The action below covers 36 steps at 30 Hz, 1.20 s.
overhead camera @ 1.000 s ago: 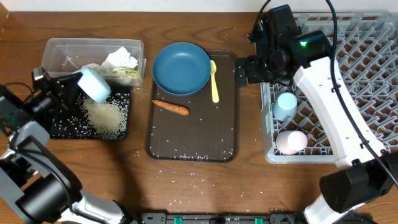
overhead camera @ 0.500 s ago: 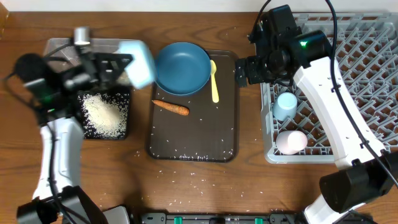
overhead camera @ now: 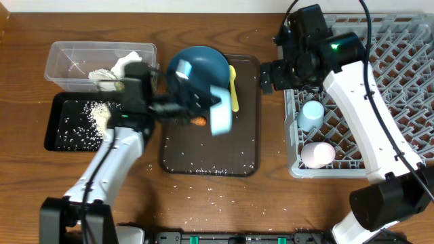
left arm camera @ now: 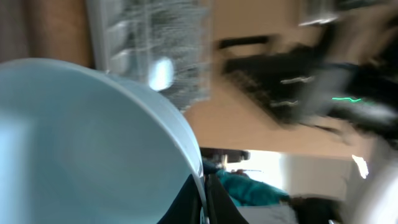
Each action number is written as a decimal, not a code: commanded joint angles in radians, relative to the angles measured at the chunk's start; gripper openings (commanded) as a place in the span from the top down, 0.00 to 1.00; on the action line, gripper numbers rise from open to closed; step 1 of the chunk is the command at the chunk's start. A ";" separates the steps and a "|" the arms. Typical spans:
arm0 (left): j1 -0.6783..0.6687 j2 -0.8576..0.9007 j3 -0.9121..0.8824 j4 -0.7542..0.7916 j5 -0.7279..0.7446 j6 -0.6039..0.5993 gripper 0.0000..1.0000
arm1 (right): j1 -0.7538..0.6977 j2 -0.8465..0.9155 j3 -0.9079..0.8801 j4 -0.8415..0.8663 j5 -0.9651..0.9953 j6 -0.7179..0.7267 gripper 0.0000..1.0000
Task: Sort waste into correct bins and load items into the dishwasher rack
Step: 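Bring the emptied bowl back toward the brown tray center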
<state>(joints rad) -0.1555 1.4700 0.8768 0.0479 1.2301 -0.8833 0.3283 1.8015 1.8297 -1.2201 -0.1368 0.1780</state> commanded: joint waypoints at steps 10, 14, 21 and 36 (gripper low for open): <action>-0.376 0.006 -0.002 -0.355 -0.873 0.461 0.94 | -0.009 -0.010 0.006 -0.002 0.006 -0.015 0.03; -0.491 0.012 -0.002 -0.431 -1.110 0.568 0.93 | -0.008 -0.010 0.006 -0.001 0.006 -0.015 0.04; -0.609 0.033 -0.002 -0.450 -1.238 0.632 0.73 | -0.004 -0.010 0.006 0.000 0.005 -0.015 0.03; -0.435 -0.313 0.105 -0.705 -1.242 0.504 0.40 | 0.087 0.046 -0.011 0.021 -0.107 -0.012 0.07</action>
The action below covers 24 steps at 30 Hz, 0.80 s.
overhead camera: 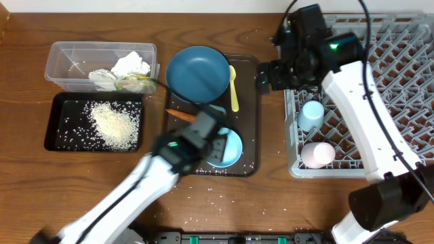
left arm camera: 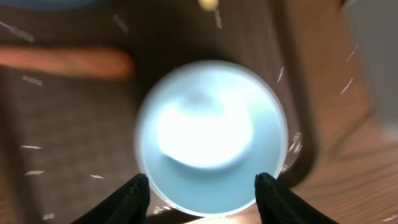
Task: Sort waste into correct bins and load items into the dishwasher rack
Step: 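Bring the emptied bowl back toward the brown tray center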
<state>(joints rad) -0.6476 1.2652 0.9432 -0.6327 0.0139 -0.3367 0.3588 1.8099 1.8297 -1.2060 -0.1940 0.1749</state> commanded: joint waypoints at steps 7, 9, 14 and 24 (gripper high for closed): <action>0.206 -0.276 0.038 -0.062 -0.026 -0.042 0.33 | 0.183 0.158 -0.087 0.019 -0.037 0.004 0.11; 0.214 -0.282 0.038 -0.068 -0.026 -0.042 0.32 | 0.207 0.197 -0.117 0.032 -0.031 0.019 0.13; 0.214 -0.264 0.027 -0.071 -0.026 -0.042 0.31 | 0.230 0.275 -0.163 0.055 -0.031 0.034 0.21; 0.214 -0.202 0.027 -0.077 -0.026 -0.042 0.31 | 0.251 0.302 -0.247 0.113 -0.031 0.035 0.69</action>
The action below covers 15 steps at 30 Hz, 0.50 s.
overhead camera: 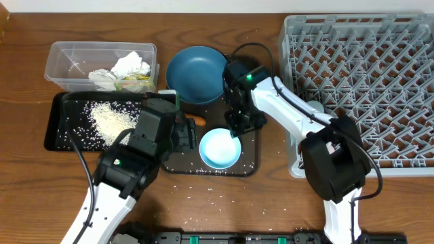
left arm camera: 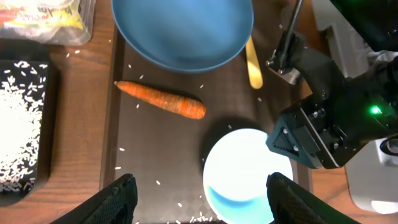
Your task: Sort waste into correct bins and load items into the dishwasher rack
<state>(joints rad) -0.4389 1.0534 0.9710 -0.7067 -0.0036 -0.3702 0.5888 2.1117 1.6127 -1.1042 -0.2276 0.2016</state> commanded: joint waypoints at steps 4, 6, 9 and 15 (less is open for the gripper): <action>0.006 0.021 -0.001 -0.005 -0.009 -0.008 0.31 | 0.021 0.000 -0.078 0.055 0.002 0.024 0.81; 0.006 0.024 -0.001 -0.004 -0.009 -0.008 0.31 | 0.021 0.000 -0.099 0.075 0.003 0.030 0.98; 0.006 0.026 -0.001 -0.004 -0.009 -0.008 0.31 | 0.020 0.000 -0.104 0.093 0.003 0.031 0.99; 0.006 0.026 -0.001 -0.004 -0.008 -0.008 0.16 | -0.002 -0.067 -0.043 0.075 0.026 0.038 0.99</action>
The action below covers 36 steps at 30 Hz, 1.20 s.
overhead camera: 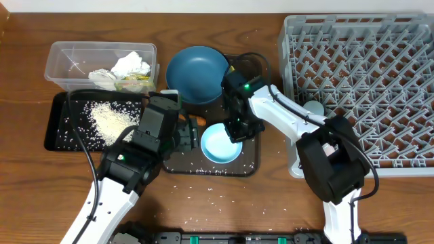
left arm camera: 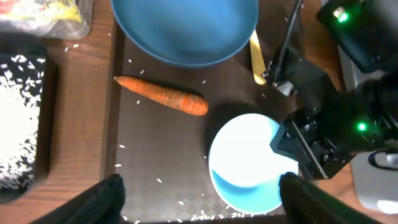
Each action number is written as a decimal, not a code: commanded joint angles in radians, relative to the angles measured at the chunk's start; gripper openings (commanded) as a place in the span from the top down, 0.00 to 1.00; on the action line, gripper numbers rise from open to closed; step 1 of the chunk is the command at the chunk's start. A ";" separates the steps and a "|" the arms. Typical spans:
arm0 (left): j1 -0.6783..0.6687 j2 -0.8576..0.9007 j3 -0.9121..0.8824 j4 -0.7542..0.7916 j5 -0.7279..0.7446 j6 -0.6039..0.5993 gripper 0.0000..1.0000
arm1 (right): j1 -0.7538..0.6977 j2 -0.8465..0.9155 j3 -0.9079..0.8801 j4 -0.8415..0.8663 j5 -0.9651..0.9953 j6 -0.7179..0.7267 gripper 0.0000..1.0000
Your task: Sort waste into correct bins and load items into the dishwasher rack
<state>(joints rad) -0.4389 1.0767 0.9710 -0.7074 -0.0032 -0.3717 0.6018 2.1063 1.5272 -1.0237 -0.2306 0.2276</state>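
Note:
A light blue bowl [overhead camera: 218, 146] [left arm camera: 245, 163] sits upright on the near right of the dark tray [overhead camera: 203, 165]. My right gripper [overhead camera: 235, 129] [left arm camera: 309, 152] is down at the bowl's right rim, and I cannot see whether its jaws grip it. Left of the bowl my left gripper [overhead camera: 184, 137] [left arm camera: 202, 205] hovers wide open over the tray, holding nothing. An orange carrot [left arm camera: 163, 95] lies mid-tray. Behind it are a dark blue bowl [overhead camera: 195, 71] [left arm camera: 183, 28] and a yellow spoon [left arm camera: 256, 59].
A clear bin [overhead camera: 68, 61] with paper and wrapper waste stands at the back left, with a black tray [overhead camera: 64, 132] holding rice in front of it. The grey dishwasher rack [overhead camera: 359, 68] fills the right side, a pale cup [overhead camera: 312, 107] at its left edge. Rice grains dot the table.
My left gripper's fingers stand wider apart and its view has shifted slightly. The right gripper has edged a little closer onto the light blue bowl's rim. The bowl has barely moved.
My left gripper first held the light blue bowl tilted beside the dark blue bowl while the right arm was at the rack. Then the bowl lay on the tray with the left gripper open above it. The right arm then came across to the bowl's rim and remains there.

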 commanded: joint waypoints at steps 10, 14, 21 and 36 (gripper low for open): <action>0.006 0.003 -0.001 -0.003 -0.009 -0.007 0.09 | -0.184 -0.310 0.165 -0.048 0.692 0.214 0.99; 0.006 0.003 -0.001 -0.003 -0.009 -0.007 0.07 | -0.248 -0.319 0.165 0.030 0.978 0.273 0.99; 0.006 0.003 -0.001 -0.003 -0.009 -0.007 0.05 | -0.322 -0.217 0.165 0.403 1.350 -0.040 0.99; 0.006 0.003 -0.001 -0.003 -0.009 -0.007 0.04 | -0.393 0.055 0.165 1.064 1.543 -0.676 0.99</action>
<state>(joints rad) -0.4385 1.0775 0.9710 -0.7078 -0.0036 -0.3737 0.2371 2.1174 1.6886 0.0204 1.2625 -0.3126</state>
